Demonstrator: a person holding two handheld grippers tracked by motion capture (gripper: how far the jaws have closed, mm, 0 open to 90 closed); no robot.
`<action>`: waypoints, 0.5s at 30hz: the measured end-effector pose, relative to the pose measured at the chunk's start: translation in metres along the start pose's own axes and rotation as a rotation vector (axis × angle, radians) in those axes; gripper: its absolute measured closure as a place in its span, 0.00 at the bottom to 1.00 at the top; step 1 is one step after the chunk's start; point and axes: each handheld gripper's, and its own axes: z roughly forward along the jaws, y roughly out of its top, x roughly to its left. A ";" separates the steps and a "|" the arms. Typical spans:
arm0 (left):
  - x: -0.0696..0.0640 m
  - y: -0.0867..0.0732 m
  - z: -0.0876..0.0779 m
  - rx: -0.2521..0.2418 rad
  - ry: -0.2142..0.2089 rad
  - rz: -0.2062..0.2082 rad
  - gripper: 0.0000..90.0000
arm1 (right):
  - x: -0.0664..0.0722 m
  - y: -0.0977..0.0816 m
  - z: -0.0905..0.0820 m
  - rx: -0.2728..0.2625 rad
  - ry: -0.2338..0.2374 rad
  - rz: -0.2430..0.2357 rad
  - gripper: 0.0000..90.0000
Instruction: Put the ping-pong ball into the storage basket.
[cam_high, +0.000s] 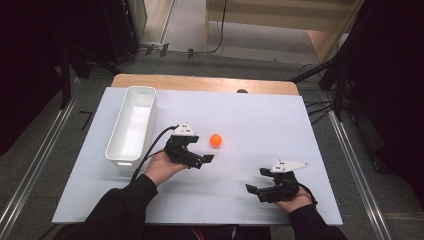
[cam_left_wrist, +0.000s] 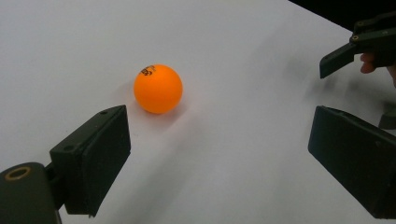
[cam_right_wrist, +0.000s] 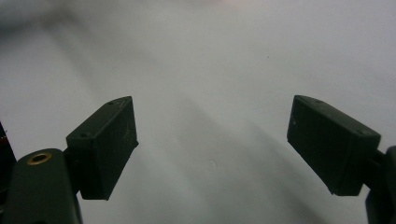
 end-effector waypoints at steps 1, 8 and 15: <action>0.001 0.001 0.000 0.011 0.003 0.001 0.07 | 0.000 0.000 0.000 0.001 0.001 -0.003 0.16; 0.004 0.008 0.006 0.013 0.022 0.003 0.07 | 0.000 0.000 0.000 0.000 -0.002 -0.002 0.16; 0.006 0.015 0.011 0.019 0.016 0.011 0.09 | -0.001 -0.001 0.000 0.004 -0.003 0.003 0.16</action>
